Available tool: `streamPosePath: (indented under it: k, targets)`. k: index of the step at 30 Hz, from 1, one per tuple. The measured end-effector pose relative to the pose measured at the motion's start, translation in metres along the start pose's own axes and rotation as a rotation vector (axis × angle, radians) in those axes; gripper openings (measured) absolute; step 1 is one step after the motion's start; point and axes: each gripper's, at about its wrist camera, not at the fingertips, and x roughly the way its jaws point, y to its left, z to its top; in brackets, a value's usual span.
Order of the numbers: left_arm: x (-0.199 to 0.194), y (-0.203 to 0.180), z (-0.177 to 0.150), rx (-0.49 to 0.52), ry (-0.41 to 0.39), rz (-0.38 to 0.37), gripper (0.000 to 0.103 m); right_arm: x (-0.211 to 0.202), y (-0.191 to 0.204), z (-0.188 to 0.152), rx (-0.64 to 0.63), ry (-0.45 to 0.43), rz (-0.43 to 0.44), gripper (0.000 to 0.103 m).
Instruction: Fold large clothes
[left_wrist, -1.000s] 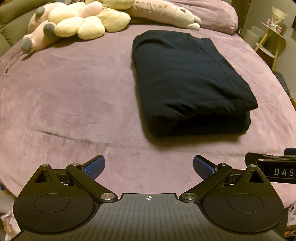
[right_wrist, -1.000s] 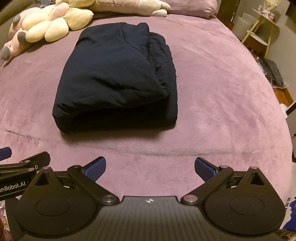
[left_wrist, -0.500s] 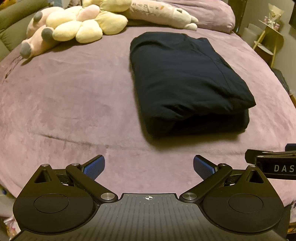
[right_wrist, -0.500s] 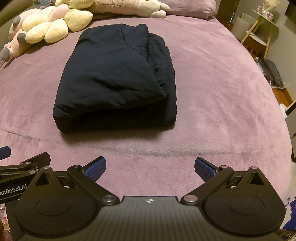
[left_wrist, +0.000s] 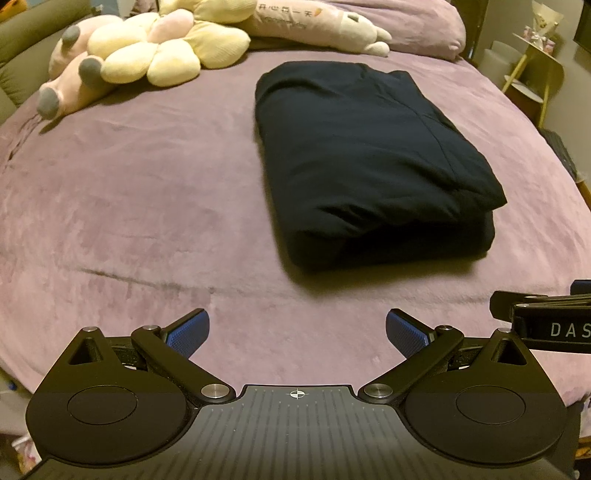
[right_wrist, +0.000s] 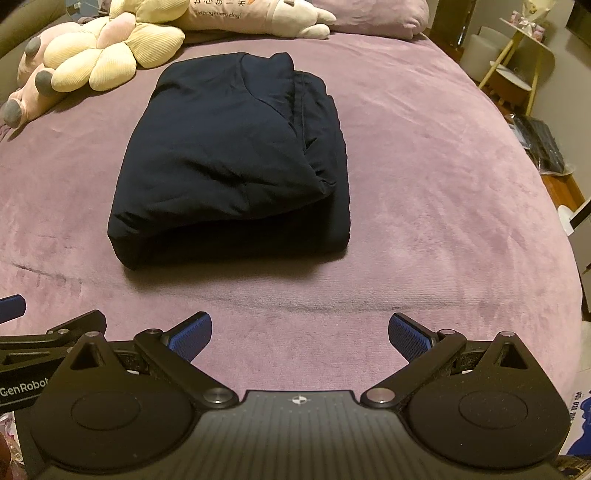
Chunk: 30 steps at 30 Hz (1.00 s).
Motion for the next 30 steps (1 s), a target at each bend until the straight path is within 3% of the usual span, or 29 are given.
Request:
streamPosePath:
  k: [30]
  targets:
    - [0.0002, -0.0033, -0.0006, 0.017, 0.012, -0.021, 0.103, -0.0036, 0.0002, 0.0009, 0.006, -0.003, 0.001, 0.102]
